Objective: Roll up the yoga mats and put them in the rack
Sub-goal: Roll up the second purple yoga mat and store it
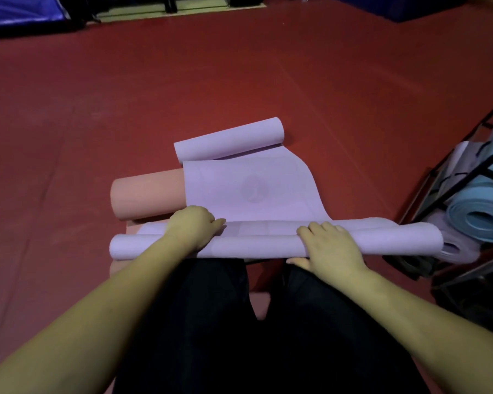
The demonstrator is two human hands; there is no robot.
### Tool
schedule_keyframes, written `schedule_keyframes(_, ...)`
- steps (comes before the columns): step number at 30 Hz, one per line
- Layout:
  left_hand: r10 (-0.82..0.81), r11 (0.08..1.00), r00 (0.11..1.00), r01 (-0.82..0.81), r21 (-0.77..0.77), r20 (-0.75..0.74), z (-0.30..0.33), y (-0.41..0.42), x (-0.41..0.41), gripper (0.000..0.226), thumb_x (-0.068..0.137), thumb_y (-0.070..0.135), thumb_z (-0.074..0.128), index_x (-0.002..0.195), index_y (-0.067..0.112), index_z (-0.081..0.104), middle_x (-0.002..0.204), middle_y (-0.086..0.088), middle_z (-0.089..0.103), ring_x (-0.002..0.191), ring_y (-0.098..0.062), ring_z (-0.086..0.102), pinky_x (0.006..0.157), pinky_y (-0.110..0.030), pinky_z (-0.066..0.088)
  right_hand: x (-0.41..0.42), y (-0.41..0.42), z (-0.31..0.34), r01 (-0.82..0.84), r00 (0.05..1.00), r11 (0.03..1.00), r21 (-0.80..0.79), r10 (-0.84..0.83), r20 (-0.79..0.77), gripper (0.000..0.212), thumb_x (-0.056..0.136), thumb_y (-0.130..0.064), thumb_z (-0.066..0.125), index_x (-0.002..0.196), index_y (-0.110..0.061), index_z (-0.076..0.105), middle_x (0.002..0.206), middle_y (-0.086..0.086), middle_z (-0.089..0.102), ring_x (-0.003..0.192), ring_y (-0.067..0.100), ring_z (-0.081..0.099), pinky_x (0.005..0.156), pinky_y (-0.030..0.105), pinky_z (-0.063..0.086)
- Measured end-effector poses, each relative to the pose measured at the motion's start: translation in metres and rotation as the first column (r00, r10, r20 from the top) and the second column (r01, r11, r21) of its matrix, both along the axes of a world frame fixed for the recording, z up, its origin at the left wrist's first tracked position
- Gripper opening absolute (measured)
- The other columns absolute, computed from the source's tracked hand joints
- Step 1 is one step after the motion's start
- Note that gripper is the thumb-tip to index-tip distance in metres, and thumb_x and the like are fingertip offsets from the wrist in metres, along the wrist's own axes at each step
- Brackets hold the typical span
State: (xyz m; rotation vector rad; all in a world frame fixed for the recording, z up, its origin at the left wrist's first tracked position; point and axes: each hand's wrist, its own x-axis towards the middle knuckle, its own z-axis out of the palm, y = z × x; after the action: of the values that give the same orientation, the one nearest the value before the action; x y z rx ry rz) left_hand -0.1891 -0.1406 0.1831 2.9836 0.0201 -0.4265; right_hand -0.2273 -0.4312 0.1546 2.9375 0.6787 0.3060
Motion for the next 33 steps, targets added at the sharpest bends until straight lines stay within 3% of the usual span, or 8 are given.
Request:
schedule_keyframes(4, 0.054, 0.999, 0.971, -0.053, -0.01, 0.235, 0.0, -0.003, -0.024, 0.061, 0.102, 0.055, 0.032, 0.061, 0.015, 0.053, 0.069, -0.002, 0.057, 0.076, -0.029, 0.059, 0.062, -0.037, 0.04, 0.01, -0.003, 0.011, -0.021, 0.994, 1.0, -0.002, 0.021, -0.11, 0.07, 0.073, -0.08, 0.043, 0.098, -0.017, 0.061, 0.091, 0.001, 0.059, 0.076, 0.027, 0.062, 0.06, 0.036, 0.042)
schedule_keyframes(7, 0.03, 0.996, 0.892, 0.013, -0.092, 0.45, -0.011, 0.003, -0.044, 0.068, 0.095, 0.058, 0.027, 0.061, 0.011, 0.062, 0.066, -0.005, 0.057, 0.07, -0.031, 0.056, 0.062, -0.039, 0.042, 0.019, -0.006, 0.021, 0.073, 0.955, 0.99, 0.12, -0.035, -0.293, 0.065, 0.079, -0.076, 0.052, 0.112, -0.019, 0.047, 0.11, -0.002, 0.05, 0.092, 0.026, 0.059, 0.065, 0.035, 0.034)
schedule_keyframes(14, -0.138, 0.99, 0.838, 0.106, 0.09, 0.527, -0.034, 0.011, -0.054, 0.047, 0.094, 0.047, 0.035, 0.067, 0.015, 0.055, 0.068, -0.006, 0.052, 0.067, -0.032, 0.052, 0.06, -0.039, 0.041, 0.026, -0.007, 0.031, 0.129, 0.918, 0.973, 0.19, -0.045, -0.393, 0.059, 0.072, -0.075, 0.061, 0.096, -0.022, 0.052, 0.093, -0.01, 0.052, 0.089, 0.016, 0.051, 0.067, 0.035, 0.036)
schedule_keyframes(19, -0.143, 0.99, 0.903, 0.134, 0.052, 0.404, -0.024, 0.015, -0.029, 0.051, 0.093, 0.051, 0.023, 0.066, 0.017, 0.05, 0.062, -0.006, 0.057, 0.059, -0.036, 0.057, 0.052, -0.039, 0.041, 0.015, -0.012, 0.014, 0.089, 0.991, 0.983, 0.162, -0.071, -0.117, 0.063, 0.078, -0.078, 0.034, 0.089, -0.027, 0.07, 0.083, -0.008, 0.065, 0.084, 0.021, 0.061, 0.075, 0.036, 0.042)
schedule_keyframes(23, -0.114, 0.993, 0.941, 0.096, 0.073, 0.318, -0.015, 0.01, -0.018, 0.062, 0.1, 0.055, 0.016, 0.092, 0.016, 0.063, 0.09, -0.005, 0.068, 0.086, -0.034, 0.063, 0.069, -0.039, 0.044, 0.014, -0.013, 0.012, 0.203, 0.979, 0.968, 0.145, -0.198, -0.049, 0.05, 0.091, -0.054, 0.03, 0.083, -0.021, 0.066, 0.078, 0.0, 0.056, 0.076, 0.028, 0.056, 0.066, 0.038, 0.039)
schedule_keyframes(26, -0.03, 0.999, 0.98, 0.024, 0.032, 0.198, 0.003, 0.003, -0.009, 0.057, 0.105, 0.051, 0.02, 0.099, 0.018, 0.066, 0.102, -0.008, 0.069, 0.095, -0.033, 0.062, 0.076, -0.038, 0.043, 0.028, -0.011, 0.028, 0.231, 0.972, 0.962, 0.143, -0.22, -0.087, 0.06, 0.093, -0.051, 0.02, 0.075, -0.015, 0.065, 0.073, 0.005, 0.061, 0.073, 0.033, 0.061, 0.062, 0.039, 0.041)
schedule_keyframes(30, -0.029, 1.0, 0.998, 0.028, 0.004, 0.065, 0.03, 0.006, 0.013, 0.057, 0.105, 0.049, 0.016, 0.089, 0.016, 0.06, 0.11, -0.015, 0.066, 0.099, -0.033, 0.059, 0.089, -0.04, 0.046, 0.044, -0.01, 0.052, 0.263, 0.96, 0.963, 0.054, -0.255, -0.115, 0.053, 0.103, -0.048, 0.023, 0.096, -0.017, 0.066, 0.098, 0.005, 0.069, 0.093, 0.032, 0.064, 0.07, 0.037, 0.04)
schedule_keyframes(33, -0.008, 0.999, 0.999, 0.006, -0.031, -0.053, 0.039, 0.009, 0.017, 0.06, 0.106, 0.048, 0.019, 0.108, 0.008, 0.064, 0.125, -0.02, 0.061, 0.108, -0.033, 0.055, 0.096, -0.039, 0.042, 0.048, -0.014, 0.067, 0.297, 0.907, 0.951, 0.091, -0.251, -0.338, 0.046, 0.103, -0.048, 0.026, 0.095, -0.016, 0.059, 0.101, 0.01, 0.067, 0.09, 0.033, 0.059, 0.069, 0.037, 0.037)
